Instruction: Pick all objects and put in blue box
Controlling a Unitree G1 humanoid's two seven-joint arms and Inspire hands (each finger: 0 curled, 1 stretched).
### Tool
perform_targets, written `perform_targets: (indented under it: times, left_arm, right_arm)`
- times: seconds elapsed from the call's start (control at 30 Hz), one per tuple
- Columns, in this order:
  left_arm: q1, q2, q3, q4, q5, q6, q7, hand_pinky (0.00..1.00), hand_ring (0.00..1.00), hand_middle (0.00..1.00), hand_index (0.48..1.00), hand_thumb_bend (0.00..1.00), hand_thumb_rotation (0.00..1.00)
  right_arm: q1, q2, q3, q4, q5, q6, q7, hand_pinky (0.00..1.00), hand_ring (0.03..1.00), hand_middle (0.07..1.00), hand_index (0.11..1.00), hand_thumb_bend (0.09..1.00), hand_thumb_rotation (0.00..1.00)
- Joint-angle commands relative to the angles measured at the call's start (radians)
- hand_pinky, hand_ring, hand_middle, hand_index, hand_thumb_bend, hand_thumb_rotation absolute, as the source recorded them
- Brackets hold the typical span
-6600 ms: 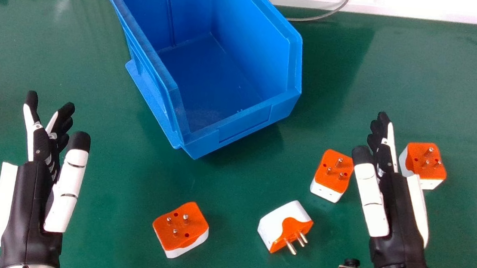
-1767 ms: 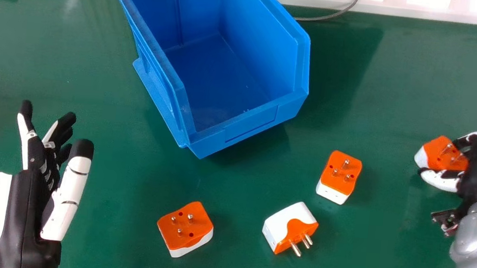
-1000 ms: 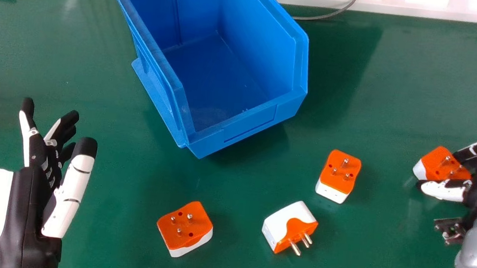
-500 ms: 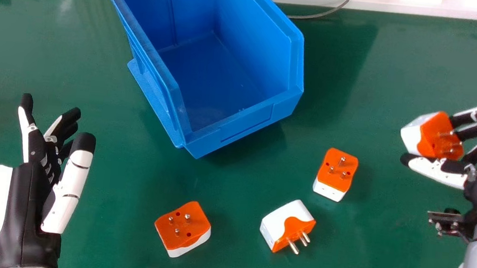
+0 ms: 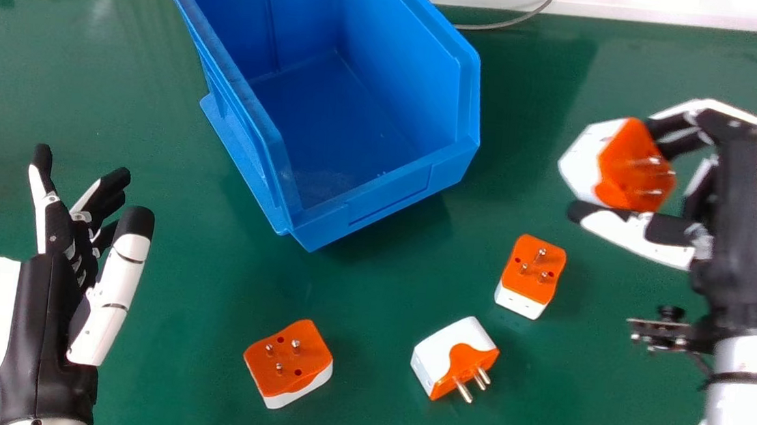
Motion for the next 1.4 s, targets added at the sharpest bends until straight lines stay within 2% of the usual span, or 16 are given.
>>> perform_targets:
  times: [0.0,0.07,0.13,0.2,0.6,0.67,0.73,0.77,0.87,0.93,0.97,1.03,1.07,1.13,1.27,1.37]
  left_arm:
    - [-0.002,0.003,0.002,-0.022,0.000,-0.005,0.005,0.86,0.90,0.89,0.884,0.57,0.74]
    - [-0.003,0.004,0.002,-0.018,0.002,-0.010,0.008,0.86,0.89,0.88,0.882,0.57,0.74]
    - [-0.001,0.002,0.002,-0.018,-0.004,-0.012,0.007,0.86,0.89,0.88,0.880,0.57,0.74]
    - [0.004,0.002,0.001,-0.024,-0.004,-0.012,0.006,0.86,0.90,0.88,0.880,0.58,0.73]
    - [0.032,0.000,-0.002,-0.033,0.009,-0.016,0.010,0.87,0.91,0.90,0.896,0.55,0.76]
    - [0.034,-0.001,-0.002,-0.036,0.009,-0.015,0.011,0.88,0.91,0.90,0.894,0.55,0.76]
    - [0.037,-0.001,-0.001,-0.038,0.007,-0.015,0.010,0.89,0.91,0.89,0.890,0.55,0.75]
    - [0.039,-0.001,-0.001,-0.040,0.006,-0.015,0.010,0.90,0.91,0.89,0.890,0.54,0.75]
    - [0.044,0.000,-0.001,-0.045,0.004,-0.015,0.007,0.90,0.91,0.89,0.891,0.54,0.75]
    - [0.048,0.001,-0.002,-0.050,0.004,-0.012,0.004,0.90,0.92,0.89,0.894,0.53,0.75]
    - [0.050,0.001,-0.003,-0.053,0.003,-0.010,0.003,0.91,0.92,0.90,0.898,0.53,0.76]
    - [0.051,0.001,-0.003,-0.054,0.001,-0.008,0.002,0.91,0.92,0.90,0.900,0.54,0.76]
    - [0.051,0.002,-0.003,-0.052,0.004,-0.012,0.002,0.91,0.92,0.90,0.900,0.55,0.76]
    - [0.053,0.001,-0.004,-0.054,0.008,-0.016,0.003,0.91,0.92,0.90,0.899,0.55,0.76]
    - [0.059,-0.002,-0.008,-0.062,0.004,-0.012,0.002,0.89,0.92,0.90,0.898,0.57,0.75]
    - [0.065,-0.004,-0.010,-0.070,0.007,-0.009,0.004,0.89,0.92,0.90,0.901,0.57,0.76]
  right_arm:
    - [-0.047,0.013,0.021,-0.014,-0.011,-0.053,0.009,0.06,0.087,0.142,0.469,0.487,0.13]
    - [-0.076,0.027,0.047,0.003,-0.022,-0.056,0.029,0.07,0.095,0.151,0.470,0.486,0.13]
    - [-0.106,0.045,0.069,0.019,-0.029,-0.049,0.050,0.08,0.104,0.161,0.470,0.486,0.13]
    - [-0.143,0.061,0.089,0.042,-0.029,-0.044,0.073,0.08,0.107,0.167,0.470,0.486,0.13]
    - [-0.396,0.143,0.146,0.357,-0.040,-0.087,0.067,0.10,0.141,0.212,0.471,0.483,0.13]
    - [-0.441,0.147,0.152,0.414,-0.047,-0.091,0.065,0.12,0.167,0.254,0.476,0.482,0.13]
    - [-0.494,0.148,0.162,0.474,-0.054,-0.091,0.070,0.17,0.241,0.330,0.481,0.482,0.12]
    - [-0.517,0.151,0.167,0.499,-0.057,-0.088,0.070,0.18,0.254,0.364,0.500,0.492,0.06]
    - [-0.589,0.180,0.170,0.573,-0.050,-0.070,0.057,0.15,0.197,0.377,0.505,0.499,0.01]
    - [-0.638,0.196,0.180,0.623,-0.062,-0.058,0.043,0.12,0.163,0.377,0.504,0.499,0.00]
    - [-0.661,0.202,0.184,0.648,-0.066,-0.057,0.036,0.10,0.144,0.410,0.493,0.504,0.00]
    - [-0.709,0.215,0.193,0.700,-0.067,-0.054,0.028,0.09,0.129,0.392,0.491,0.502,0.00]
    - [-0.736,0.223,0.199,0.727,-0.068,-0.044,0.031,0.09,0.131,0.417,0.486,0.506,0.00]
    - [-0.786,0.234,0.211,0.778,-0.071,-0.031,0.033,0.10,0.153,0.453,0.482,0.512,0.00]
    - [-0.880,0.254,0.242,0.891,-0.093,-0.018,0.018,0.20,0.287,0.420,0.524,0.507,0.00]
    - [-0.934,0.277,0.250,0.970,-0.088,-0.020,-0.003,0.23,0.346,0.470,0.556,0.500,0.00]
